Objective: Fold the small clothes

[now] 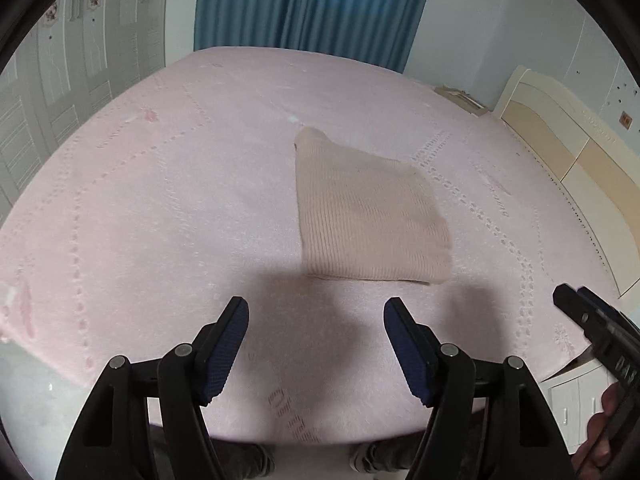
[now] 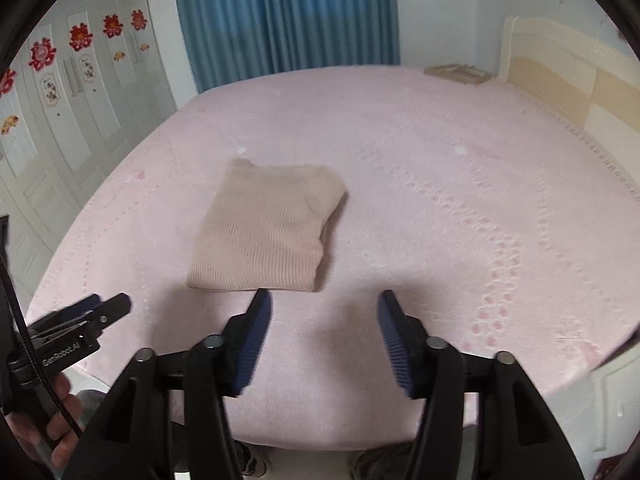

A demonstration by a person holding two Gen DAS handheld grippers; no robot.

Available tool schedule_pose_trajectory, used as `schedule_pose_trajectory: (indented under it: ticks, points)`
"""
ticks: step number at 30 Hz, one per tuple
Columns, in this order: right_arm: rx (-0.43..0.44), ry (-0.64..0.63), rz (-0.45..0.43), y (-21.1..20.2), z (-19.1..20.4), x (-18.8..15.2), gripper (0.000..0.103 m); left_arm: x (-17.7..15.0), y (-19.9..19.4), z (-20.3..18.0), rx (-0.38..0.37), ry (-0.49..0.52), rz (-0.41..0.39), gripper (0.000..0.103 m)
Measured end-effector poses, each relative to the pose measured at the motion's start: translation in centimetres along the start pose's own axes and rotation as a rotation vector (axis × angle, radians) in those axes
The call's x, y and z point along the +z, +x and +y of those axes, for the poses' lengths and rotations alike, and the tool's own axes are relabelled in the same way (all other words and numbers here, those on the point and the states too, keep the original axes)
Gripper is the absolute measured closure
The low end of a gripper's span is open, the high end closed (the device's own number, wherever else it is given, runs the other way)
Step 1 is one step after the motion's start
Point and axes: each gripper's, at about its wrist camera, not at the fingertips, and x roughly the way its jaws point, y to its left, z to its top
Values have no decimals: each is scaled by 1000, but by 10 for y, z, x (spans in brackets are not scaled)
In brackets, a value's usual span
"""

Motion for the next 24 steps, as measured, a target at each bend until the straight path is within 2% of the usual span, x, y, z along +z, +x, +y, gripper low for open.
schedule_pose_trajectory:
  ticks: [2,5,11,17,24]
  points:
    - [7,-10,-44,-23,5,-1,18,2,-17,-4,-7,0,-12,35]
    - [35,0,-83,-50,6,-2,13,1,-34,-13,34,58,-39,34]
    - [24,12,-93,-78,4,-4,10,1,-60,-23,12,64,-53,33]
    - [14,12,-84,-90,4,-8,10,-4,-82,-34,64,98,-101,32]
    - [18,14,-77,-91,2,-10,10,-6,-89,-37,81,118,-122,32]
